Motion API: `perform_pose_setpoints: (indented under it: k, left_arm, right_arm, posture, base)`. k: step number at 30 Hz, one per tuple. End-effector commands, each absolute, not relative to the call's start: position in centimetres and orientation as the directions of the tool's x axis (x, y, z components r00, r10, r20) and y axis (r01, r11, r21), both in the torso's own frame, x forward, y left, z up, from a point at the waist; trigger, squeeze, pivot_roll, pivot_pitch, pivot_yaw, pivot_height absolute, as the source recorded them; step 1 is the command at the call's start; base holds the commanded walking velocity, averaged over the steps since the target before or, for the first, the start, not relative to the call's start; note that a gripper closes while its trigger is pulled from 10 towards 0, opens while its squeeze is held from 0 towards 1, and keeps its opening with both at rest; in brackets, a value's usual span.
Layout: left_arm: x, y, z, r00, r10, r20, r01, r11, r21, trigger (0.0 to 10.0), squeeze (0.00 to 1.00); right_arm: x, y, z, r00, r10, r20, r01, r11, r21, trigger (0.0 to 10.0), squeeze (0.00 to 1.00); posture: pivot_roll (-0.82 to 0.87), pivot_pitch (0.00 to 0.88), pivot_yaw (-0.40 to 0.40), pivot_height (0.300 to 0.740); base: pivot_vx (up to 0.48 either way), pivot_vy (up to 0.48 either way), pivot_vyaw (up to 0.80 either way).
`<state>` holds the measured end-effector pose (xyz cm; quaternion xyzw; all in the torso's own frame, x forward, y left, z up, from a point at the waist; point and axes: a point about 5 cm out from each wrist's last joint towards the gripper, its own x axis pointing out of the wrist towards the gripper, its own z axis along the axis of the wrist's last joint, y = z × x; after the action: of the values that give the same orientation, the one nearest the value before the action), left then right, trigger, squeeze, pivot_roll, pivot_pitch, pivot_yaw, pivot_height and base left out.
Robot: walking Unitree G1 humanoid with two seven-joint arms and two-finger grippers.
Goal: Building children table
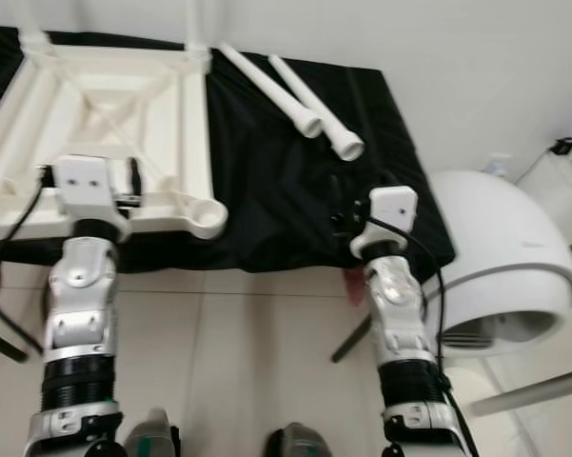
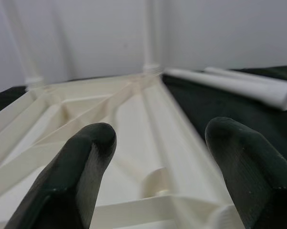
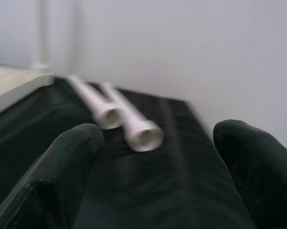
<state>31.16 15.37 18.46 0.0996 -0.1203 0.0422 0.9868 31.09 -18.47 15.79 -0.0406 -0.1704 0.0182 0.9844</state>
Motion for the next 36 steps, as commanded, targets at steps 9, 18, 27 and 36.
perform_pose_setpoints:
  k: [9, 18, 27, 36]
  left_arm:
    - [31.24, 15.69, 17.86, 0.973, 0.090, 0.214, -0.127, 0.979, 0.162, 10.0, 0.00]
    - [31.28, 15.43, 17.77, 0.976, 0.075, 0.207, -0.108, 0.982, 0.156, 10.0, 0.00]
    - [31.20, 15.34, 17.80, 0.975, 0.069, 0.210, -0.101, 0.984, 0.146, 10.0, 0.00]
    - [31.09, 15.31, 17.71, 0.976, 0.064, 0.208, -0.096, 0.985, 0.147, 10.0, 0.00]
  right_arm:
    - [31.16, -18.01, 15.74, 0.942, 0.063, 0.331, -0.035, 0.995, -0.090, 10.0, 0.00]
    - [31.02, -18.14, 15.77, 0.941, 0.061, 0.333, -0.031, 0.995, -0.094, 10.0, 0.00]
    - [30.89, -18.30, 15.76, 0.942, 0.061, 0.331, -0.029, 0.995, -0.099, 10.0, 0.00]
    - [30.76, -18.17, 15.78, 0.940, 0.068, 0.333, -0.039, 0.995, -0.093, 10.0, 0.00]
  posture:
    - [0.06, 0.026, -0.092, 0.740]
    - [0.05, 0.027, -0.089, 0.740]
    - [0.05, 0.027, -0.089, 0.740]
    - [0.05, 0.027, -0.091, 0.740]
  base:
    - [0.000, 0.000, 0.00]
    - [0.000, 0.000, 0.00]
    - [0.000, 0.000, 0.00]
    - [0.000, 0.000, 0.00]
